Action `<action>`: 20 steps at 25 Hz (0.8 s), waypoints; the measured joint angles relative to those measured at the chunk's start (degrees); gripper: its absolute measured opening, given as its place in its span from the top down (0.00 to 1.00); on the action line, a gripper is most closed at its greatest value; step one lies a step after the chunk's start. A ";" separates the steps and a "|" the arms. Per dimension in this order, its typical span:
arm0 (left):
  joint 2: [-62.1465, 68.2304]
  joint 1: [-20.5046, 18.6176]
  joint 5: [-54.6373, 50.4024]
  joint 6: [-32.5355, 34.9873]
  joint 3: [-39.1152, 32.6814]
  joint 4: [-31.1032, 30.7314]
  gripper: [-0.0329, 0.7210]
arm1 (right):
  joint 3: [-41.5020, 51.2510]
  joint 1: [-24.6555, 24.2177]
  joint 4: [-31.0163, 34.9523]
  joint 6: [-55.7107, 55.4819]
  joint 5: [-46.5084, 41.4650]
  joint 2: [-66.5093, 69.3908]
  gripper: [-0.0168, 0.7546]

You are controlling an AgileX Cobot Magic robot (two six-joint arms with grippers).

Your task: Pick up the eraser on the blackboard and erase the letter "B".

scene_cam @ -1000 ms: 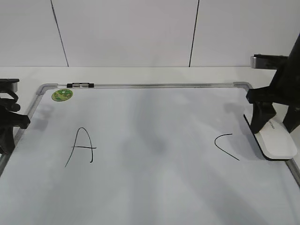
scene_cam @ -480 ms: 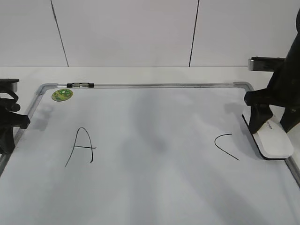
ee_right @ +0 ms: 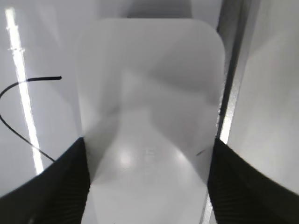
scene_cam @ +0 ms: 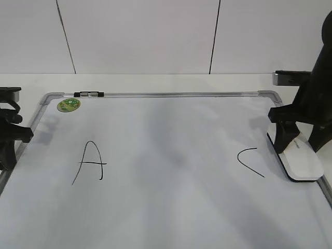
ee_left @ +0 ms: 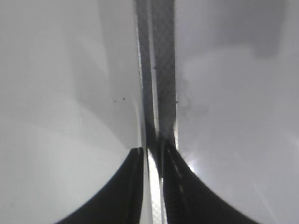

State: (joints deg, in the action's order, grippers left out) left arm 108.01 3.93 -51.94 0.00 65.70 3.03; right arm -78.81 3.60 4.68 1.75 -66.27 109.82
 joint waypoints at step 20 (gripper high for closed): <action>0.00 0.00 -0.05 0.00 0.00 0.00 0.79 | 0.00 0.00 -0.40 -0.32 0.00 0.00 0.26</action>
State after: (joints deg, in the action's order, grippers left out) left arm 108.01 3.93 -52.00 0.00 65.70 3.03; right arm -78.81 3.60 4.28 1.43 -66.27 109.82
